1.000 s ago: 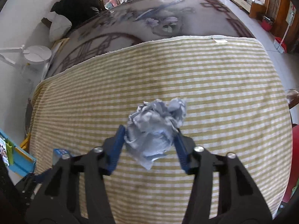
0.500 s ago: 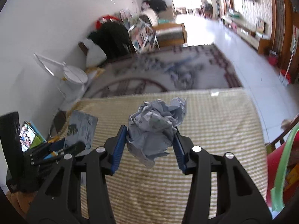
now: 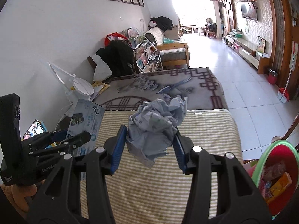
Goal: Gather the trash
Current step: 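Lift the milk carton and crumpled paper and carry them toward the red bucket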
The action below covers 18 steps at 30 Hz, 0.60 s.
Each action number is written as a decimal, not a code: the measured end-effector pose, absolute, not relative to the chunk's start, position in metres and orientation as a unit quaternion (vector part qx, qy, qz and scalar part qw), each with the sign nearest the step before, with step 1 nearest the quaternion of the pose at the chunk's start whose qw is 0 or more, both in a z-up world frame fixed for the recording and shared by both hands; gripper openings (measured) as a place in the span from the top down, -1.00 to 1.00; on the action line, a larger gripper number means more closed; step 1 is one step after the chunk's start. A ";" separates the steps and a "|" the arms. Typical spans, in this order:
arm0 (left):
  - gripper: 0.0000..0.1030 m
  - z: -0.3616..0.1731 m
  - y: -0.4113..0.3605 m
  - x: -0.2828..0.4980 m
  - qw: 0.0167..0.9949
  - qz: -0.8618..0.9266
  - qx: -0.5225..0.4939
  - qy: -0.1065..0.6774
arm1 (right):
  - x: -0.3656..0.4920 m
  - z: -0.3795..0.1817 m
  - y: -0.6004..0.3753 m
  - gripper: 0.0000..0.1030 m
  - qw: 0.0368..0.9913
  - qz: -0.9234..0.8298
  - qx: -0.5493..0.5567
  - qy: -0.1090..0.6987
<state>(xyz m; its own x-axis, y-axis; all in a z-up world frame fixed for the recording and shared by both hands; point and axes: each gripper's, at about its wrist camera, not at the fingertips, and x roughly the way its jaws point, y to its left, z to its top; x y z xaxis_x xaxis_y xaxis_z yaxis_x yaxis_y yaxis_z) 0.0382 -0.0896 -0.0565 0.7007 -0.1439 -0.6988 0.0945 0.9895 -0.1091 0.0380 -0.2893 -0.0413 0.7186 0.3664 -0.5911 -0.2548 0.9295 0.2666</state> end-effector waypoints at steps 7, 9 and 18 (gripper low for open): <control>0.11 -0.051 -0.131 0.022 0.925 -0.061 -0.032 0.375 | 0.027 -0.036 -0.332 0.08 0.925 0.175 0.083 0.326; 0.11 -0.049 -0.143 0.018 0.926 -0.059 -0.032 0.372 | 0.025 -0.035 -0.344 0.08 0.925 0.179 0.081 0.326; 0.11 -0.040 -0.190 0.005 0.930 -0.050 -0.028 0.364 | 0.020 -0.034 -0.380 0.08 0.924 0.192 0.085 0.321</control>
